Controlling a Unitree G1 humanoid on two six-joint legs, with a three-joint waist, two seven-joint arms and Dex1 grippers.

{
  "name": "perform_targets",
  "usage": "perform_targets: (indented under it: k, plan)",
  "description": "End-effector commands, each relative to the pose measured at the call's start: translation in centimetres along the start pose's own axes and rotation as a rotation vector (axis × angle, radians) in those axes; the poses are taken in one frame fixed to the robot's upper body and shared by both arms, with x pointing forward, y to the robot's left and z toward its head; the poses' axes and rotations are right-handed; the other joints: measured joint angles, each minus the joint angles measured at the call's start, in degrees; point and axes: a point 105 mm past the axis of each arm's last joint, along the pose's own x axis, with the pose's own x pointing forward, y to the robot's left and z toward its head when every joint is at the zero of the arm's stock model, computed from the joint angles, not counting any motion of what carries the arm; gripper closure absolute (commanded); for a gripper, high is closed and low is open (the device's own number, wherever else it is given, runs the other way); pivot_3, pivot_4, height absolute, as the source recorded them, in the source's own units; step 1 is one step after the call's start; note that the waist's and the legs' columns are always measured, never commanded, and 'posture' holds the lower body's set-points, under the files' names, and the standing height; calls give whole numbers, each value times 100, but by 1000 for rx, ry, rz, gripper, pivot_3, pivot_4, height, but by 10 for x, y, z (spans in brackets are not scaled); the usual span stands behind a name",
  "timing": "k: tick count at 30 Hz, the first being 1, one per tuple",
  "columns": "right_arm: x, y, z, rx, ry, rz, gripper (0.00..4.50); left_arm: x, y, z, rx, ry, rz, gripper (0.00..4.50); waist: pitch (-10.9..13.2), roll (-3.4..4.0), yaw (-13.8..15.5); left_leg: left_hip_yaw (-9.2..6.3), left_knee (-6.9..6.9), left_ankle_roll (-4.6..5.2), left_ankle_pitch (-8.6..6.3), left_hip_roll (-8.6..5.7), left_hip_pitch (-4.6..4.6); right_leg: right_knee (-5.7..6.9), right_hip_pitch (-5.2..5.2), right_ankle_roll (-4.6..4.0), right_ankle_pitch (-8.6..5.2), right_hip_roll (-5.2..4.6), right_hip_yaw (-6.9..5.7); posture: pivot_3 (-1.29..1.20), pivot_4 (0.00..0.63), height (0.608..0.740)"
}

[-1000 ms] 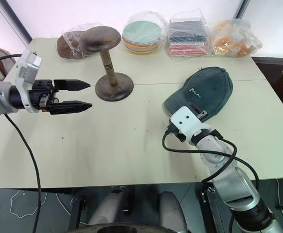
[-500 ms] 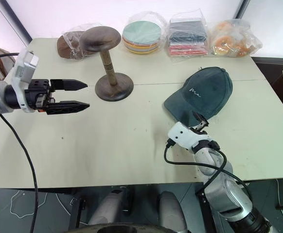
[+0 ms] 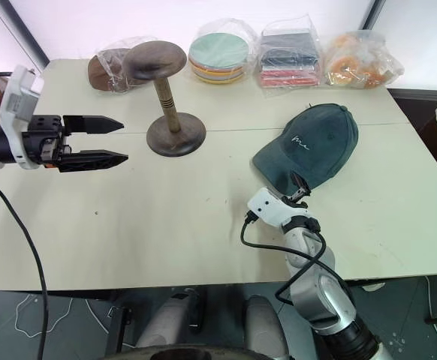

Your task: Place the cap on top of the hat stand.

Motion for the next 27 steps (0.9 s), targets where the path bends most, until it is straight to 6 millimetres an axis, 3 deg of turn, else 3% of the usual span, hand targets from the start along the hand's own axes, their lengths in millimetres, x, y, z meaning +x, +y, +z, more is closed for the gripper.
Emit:
perform_targets:
  k: [1,8,14,27]
  plan:
    - [3,6,-1,-24,12,-14,80,-6,-5,15,53,-12,7,0,-3,-5,-3,0,0,-1,1,0,2,3,0,0,0,0,1,0,150,740]
    - [8,11,-17,-67,97,-82,80,-5,-7,15,52,-5,10,0,-18,-29,2,-1,-1,-3,2,0,20,19,8,-2,-1,1,2,0,150,740]
    - [10,7,-31,-121,172,-147,80,-4,-7,16,58,-11,9,0,-20,-31,42,-2,-16,17,-12,-1,91,3,57,-3,-2,-2,1,0,150,740]
    - [5,0,-60,-147,317,-168,80,-1,-5,14,68,-37,10,0,-24,-37,80,-6,-16,17,-12,-6,91,-1,60,-3,-2,-6,0,0,150,740]
